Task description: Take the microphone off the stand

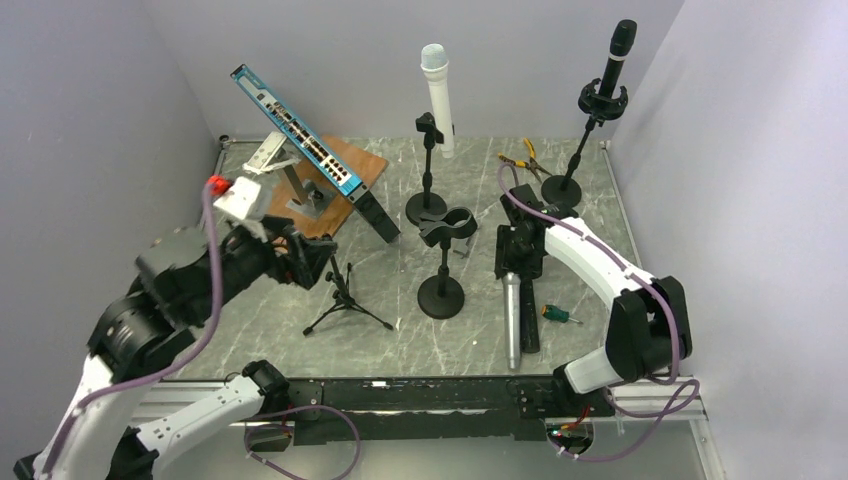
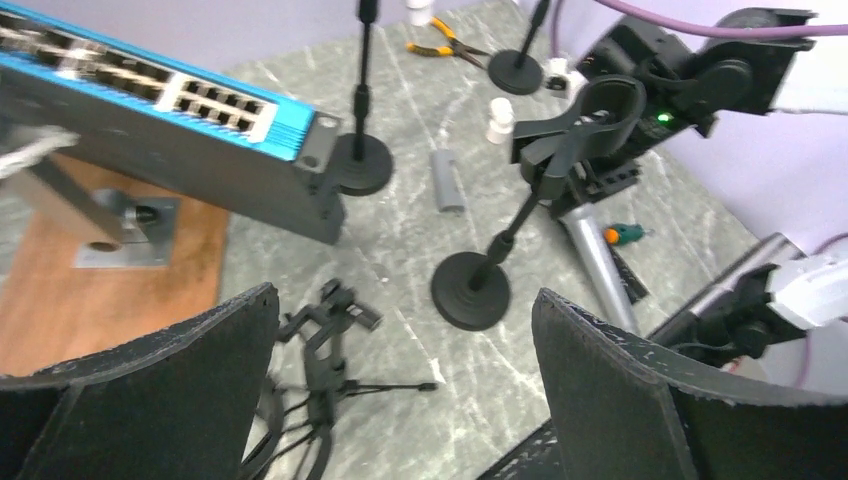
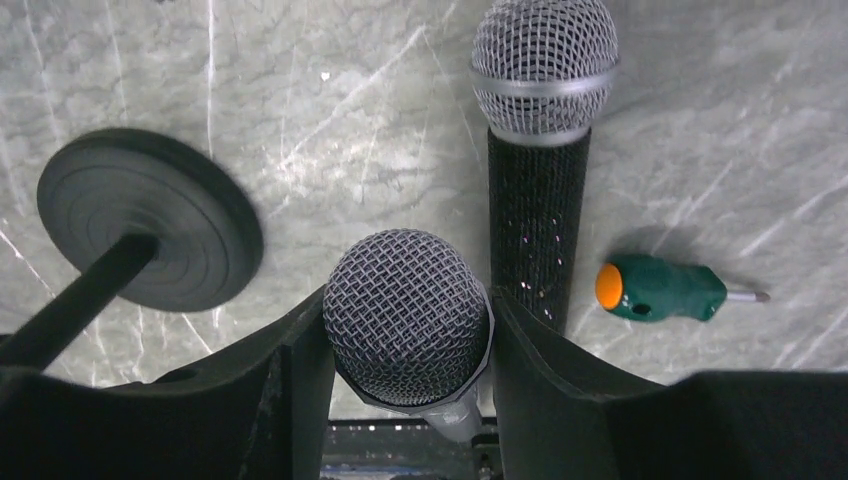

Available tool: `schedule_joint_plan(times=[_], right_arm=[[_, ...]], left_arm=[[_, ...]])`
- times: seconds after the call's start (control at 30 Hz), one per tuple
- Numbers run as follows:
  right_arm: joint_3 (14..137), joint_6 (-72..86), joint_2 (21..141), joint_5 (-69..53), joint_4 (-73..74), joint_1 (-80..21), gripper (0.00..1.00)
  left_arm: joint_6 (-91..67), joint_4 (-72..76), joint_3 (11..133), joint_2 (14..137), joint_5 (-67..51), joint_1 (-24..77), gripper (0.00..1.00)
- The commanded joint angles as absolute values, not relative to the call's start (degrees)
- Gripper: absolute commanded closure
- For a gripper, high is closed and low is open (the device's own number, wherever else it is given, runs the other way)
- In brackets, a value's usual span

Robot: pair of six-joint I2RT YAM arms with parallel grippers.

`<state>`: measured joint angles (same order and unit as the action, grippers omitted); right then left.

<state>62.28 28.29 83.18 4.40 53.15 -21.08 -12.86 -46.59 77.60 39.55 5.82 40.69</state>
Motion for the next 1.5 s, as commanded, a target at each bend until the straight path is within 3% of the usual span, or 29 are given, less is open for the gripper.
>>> schedule_joint_plan(times=[0.0,0.27,0.47,0.7,0.83,1.0,1.27,1.47], right_arm=[[61.65,28.96,85.03,4.97,43.73,-20.99,0.97],[64.59,27.64,95.37,9.09,38.89,-20.98,0.82],[66.66,26.77,100.57,11.66,37.13,-20.90,0.75],[67.15,25.21,98.38,10.48,36.62,-20.94,0.25],[67.21,24.21,94.21,10.46,37.73,-21.06,0.11],[66.95,23.79,89.00,10.76,39.33,-20.99,0.09],[66.73,23.65,82.94,12.04,40.96,-21.05,0.09],[66.90,22.81,79.16,13.24,42.17,-20.97,0.09]], left_arm=[[-17.93,-39.66,76.81,44.00,-3.41,40.86,0.02],[-21.23,-27.50,75.62,53.53,-18.02,41.04,0.08],[-15.70,-28.11,82.46,63.34,-17.49,45.63,0.06],[-15.50,-29.27,89.30,71.20,-14.46,47.35,0.12],[-14.84,-32.11,93.46,75.52,-12.64,47.32,0.24],[-13.11,-32.98,95.53,79.20,-13.76,47.28,0.40],[-11.52,-31.94,94.17,82.21,-17.05,47.42,0.48],[-11.94,-31.58,88.67,83.57,-11.11,49.82,0.66]])
